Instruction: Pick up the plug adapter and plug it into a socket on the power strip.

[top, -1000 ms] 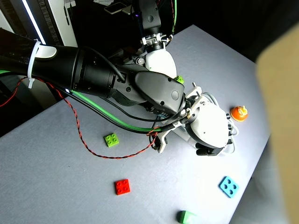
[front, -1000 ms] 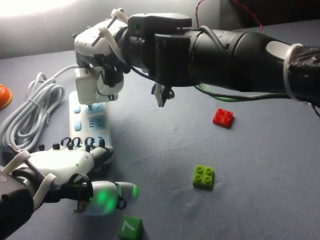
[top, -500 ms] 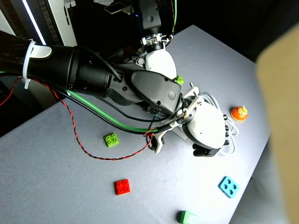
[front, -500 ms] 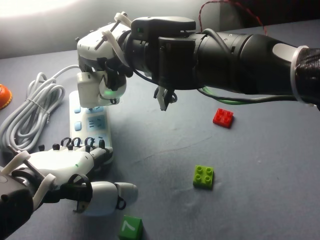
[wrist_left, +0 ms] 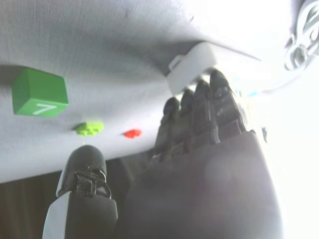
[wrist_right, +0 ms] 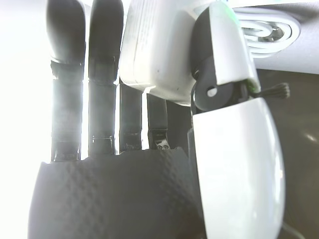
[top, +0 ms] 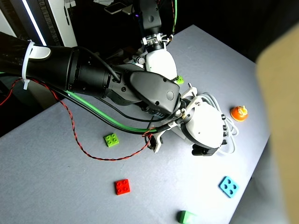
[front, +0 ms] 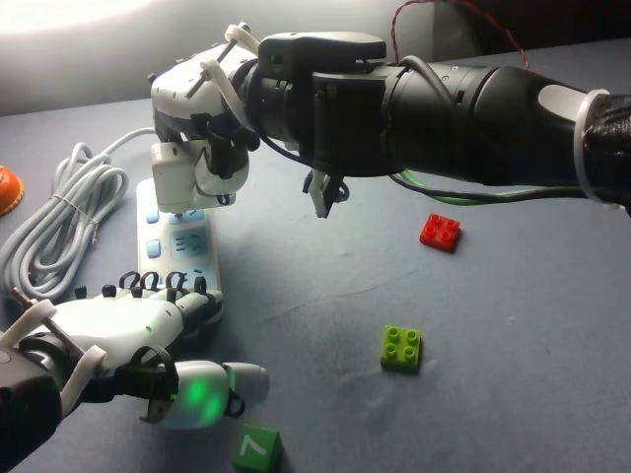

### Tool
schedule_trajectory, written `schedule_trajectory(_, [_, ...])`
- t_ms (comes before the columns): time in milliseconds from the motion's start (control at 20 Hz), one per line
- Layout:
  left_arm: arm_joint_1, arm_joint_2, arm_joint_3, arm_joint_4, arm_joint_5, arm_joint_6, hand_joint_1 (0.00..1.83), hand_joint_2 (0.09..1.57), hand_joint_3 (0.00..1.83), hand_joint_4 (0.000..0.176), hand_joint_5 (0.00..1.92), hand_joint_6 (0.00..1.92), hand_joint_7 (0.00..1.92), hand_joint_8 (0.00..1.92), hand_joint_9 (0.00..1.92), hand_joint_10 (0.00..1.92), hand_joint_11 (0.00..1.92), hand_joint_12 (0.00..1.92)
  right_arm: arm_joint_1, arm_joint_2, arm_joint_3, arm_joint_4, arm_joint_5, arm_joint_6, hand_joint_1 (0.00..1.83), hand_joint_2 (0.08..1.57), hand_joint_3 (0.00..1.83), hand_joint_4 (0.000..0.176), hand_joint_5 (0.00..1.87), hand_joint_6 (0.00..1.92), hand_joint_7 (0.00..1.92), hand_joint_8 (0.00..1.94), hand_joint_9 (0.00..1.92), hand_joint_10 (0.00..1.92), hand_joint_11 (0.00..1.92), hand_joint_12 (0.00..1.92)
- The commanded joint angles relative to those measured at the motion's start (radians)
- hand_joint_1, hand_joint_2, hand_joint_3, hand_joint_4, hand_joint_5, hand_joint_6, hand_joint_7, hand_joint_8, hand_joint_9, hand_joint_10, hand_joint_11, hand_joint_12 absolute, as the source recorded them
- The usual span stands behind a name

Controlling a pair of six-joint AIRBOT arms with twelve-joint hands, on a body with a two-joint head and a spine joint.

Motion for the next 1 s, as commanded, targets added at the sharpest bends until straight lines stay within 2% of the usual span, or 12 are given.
schedule_trajectory(0, [0.001, 0.005, 0.004, -0.001, -0.019, -0.009, 0.0, 1.22, 0.0, 0.0, 0.03, 0.0, 0.03, 0.0, 0.02, 0.0, 0.0, 0.13, 0.015, 0.004, -0.006, -0.018, -0.055, -0.001, 1.38, 1.12, 0.0, 0.0, 0.8, 0.96, 0.99, 0.99, 1.01, 1.24, 0.95, 1.17])
schedule_trajectory(50, [0.0, 0.004, 0.004, -0.001, -0.019, -0.009, 0.0, 1.22, 0.0, 0.0, 0.04, 0.0, 0.03, 0.0, 0.02, 0.0, 0.0, 0.12, 0.014, 0.004, -0.006, -0.023, -0.057, -0.001, 1.38, 1.12, 0.0, 0.0, 0.8, 0.96, 0.99, 0.99, 1.01, 1.23, 0.95, 1.17])
schedule_trajectory(100, [-0.001, 0.003, 0.005, -0.001, -0.019, -0.009, 0.0, 1.22, 0.0, 0.0, 0.05, 0.0, 0.05, 0.0, 0.04, 0.0, 0.0, 0.16, 0.014, 0.004, -0.006, -0.029, -0.063, -0.001, 1.28, 1.13, 0.0, 0.0, 0.83, 1.01, 1.04, 1.04, 1.04, 0.94, 0.98, 1.12])
schedule_trajectory(150, [-0.001, 0.003, 0.005, -0.001, -0.019, -0.009, 0.0, 1.22, 0.0, 0.0, 0.06, 0.0, 0.06, 0.0, 0.05, 0.0, 0.0, 0.19, 0.014, 0.003, -0.006, -0.029, -0.067, -0.001, 1.26, 1.13, 0.0, 0.0, 0.84, 1.03, 1.05, 1.05, 1.08, 0.79, 0.97, 1.13])
schedule_trajectory(200, [-0.001, 0.003, 0.004, -0.001, -0.02, -0.009, 0.0, 1.22, 0.0, 0.0, 0.05, 0.0, 0.06, 0.0, 0.05, 0.0, 0.0, 0.19, 0.014, 0.001, -0.005, -0.03, -0.07, -0.001, 1.26, 1.14, 0.0, 0.0, 0.83, 1.04, 1.05, 1.05, 1.09, 0.74, 0.96, 1.14])
schedule_trajectory(250, [-0.002, 0.003, 0.003, -0.001, -0.02, -0.009, 0.0, 1.22, 0.0, 0.0, 0.05, 0.0, 0.06, 0.0, 0.04, 0.0, 0.0, 0.2, 0.015, -0.001, -0.005, -0.031, -0.07, -0.001, 1.36, 1.11, 0.0, 0.0, 0.84, 0.94, 1.03, 0.96, 1.04, 1.11, 0.95, 1.14])
schedule_trajectory(400, [-0.004, 0.003, 0.003, 0.0, -0.02, -0.009, 0.0, 1.22, 0.0, 0.0, 0.07, 0.0, 0.07, 0.0, 0.06, 0.0, 0.0, 0.21, 0.016, -0.011, -0.005, -0.032, -0.073, -0.001, 1.38, 1.13, 0.0, 0.0, 0.78, 0.97, 0.98, 1.01, 1.0, 1.25, 0.96, 1.14])
schedule_trajectory(550, [0.004, 0.003, 0.005, 0.075, -0.02, -0.085, 0.0, 1.22, 0.0, 0.0, 0.06, 0.0, 0.07, 0.0, 0.07, 0.0, 0.0, 0.23, 0.017, -0.022, 0.001, -0.04, -0.079, -0.001, 1.38, 1.11, 0.0, 0.0, 0.86, 0.9, 1.03, 0.92, 1.01, 1.22, 0.95, 1.16])
schedule_trajectory(600, [0.005, 0.003, 0.006, 0.075, -0.02, -0.086, 0.0, 1.21, 0.0, 0.0, 0.08, 0.0, 0.09, 0.0, 0.09, 0.0, 0.0, 0.29, 0.017, -0.028, 0.006, -0.04, -0.079, -0.001, 1.39, 1.09, 0.0, 0.0, 0.91, 0.84, 1.06, 0.87, 1.02, 1.21, 0.93, 1.17])
schedule_trajectory(650, [0.008, 0.003, 0.006, 0.075, -0.018, -0.086, 0.0, 1.22, 0.0, 0.0, 0.08, 0.0, 0.1, 0.0, 0.09, 0.0, 0.0, 0.3, 0.016, -0.032, 0.013, -0.04, -0.08, -0.001, 1.29, 1.11, 0.01, 0.0, 0.88, 0.94, 1.08, 0.97, 1.02, 0.95, 0.93, 1.2])
schedule_trajectory(700, [0.01, 0.003, 0.006, 0.075, -0.017, -0.086, 0.0, 1.22, 0.0, 0.0, 0.09, 0.0, 0.1, 0.0, 0.1, 0.01, 0.0, 0.33, 0.014, -0.035, 0.019, -0.04, -0.082, -0.001, 1.27, 1.12, 0.0, 0.0, 0.88, 0.96, 1.08, 0.99, 1.05, 0.8, 0.9, 1.22])
schedule_trajectory(950, [0.013, 0.005, 0.005, 0.075, -0.014, -0.084, 0.0, 1.21, 0.0, 0.0, 0.09, 0.0, 0.09, 0.0, 0.1, 0.0, 0.0, 0.34, 0.005, -0.049, 0.047, -0.04, -0.106, 0.001, 1.26, 1.11, 0.0, 0.0, 0.92, 0.92, 1.1, 0.98, 1.08, 0.74, 0.88, 1.24])
